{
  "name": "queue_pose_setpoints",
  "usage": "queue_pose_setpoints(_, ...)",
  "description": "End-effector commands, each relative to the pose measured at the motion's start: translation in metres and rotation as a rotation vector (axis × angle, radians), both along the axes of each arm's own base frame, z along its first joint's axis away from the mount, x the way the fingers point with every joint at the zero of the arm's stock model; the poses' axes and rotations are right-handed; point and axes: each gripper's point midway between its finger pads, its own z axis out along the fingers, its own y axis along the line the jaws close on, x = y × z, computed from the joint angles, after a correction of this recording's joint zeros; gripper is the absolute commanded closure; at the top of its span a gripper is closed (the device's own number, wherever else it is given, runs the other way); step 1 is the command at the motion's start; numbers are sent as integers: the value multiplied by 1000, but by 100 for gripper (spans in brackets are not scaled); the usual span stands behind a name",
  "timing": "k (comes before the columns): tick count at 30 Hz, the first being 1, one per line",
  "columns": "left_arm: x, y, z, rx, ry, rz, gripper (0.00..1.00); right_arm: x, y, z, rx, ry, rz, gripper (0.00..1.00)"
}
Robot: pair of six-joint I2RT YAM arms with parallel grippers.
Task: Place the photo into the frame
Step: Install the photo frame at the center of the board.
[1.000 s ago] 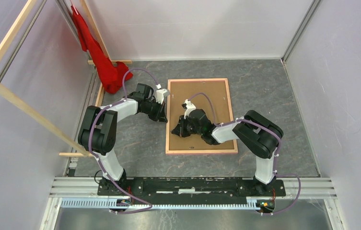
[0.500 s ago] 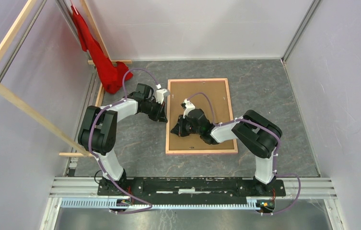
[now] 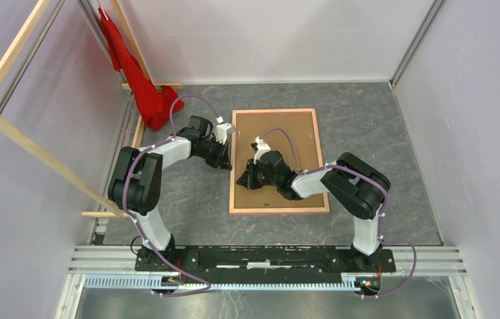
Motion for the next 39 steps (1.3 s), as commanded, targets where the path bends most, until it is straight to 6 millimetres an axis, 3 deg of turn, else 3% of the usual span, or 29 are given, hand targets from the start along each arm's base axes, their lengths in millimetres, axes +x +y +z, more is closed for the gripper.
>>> queue_pose_setpoints(1,-8,-8,-13,14,6,-31,95,5,-10,-30,-97,22,-44,100)
queue_pose_setpoints(6,-7,-9,-11,14,1,-34,95,8,-3,-16,-61,-11,-20,100)
queue_pose_setpoints(9,-1,-5,1,4,-7,-27,95,12,-5,15,0,-67,2,100)
queue_pose_setpoints(12,20,4,21,-26,-51,17,95,26,-15,60,104,-130,7,100)
queue_pose_setpoints(15,49,8,39,-50,-92,65,91,62,-25,87,104,-185,-6,95)
queue_pose_setpoints(18,75,3,43,-67,-95,92,76,106,-31,99,90,-208,-18,90)
queue_pose_setpoints(22,100,-4,39,-87,-79,118,63,157,-27,94,46,-209,-18,81)
queue_pose_setpoints(27,120,2,27,-72,-74,160,64,201,-15,74,0,-195,-12,67)
queue_pose_setpoints(33,117,2,12,-73,-45,163,62,217,-9,52,-19,-174,-14,59)
queue_pose_setpoints(39,111,2,-5,-76,-5,178,67,219,-6,27,-36,-128,-10,69)
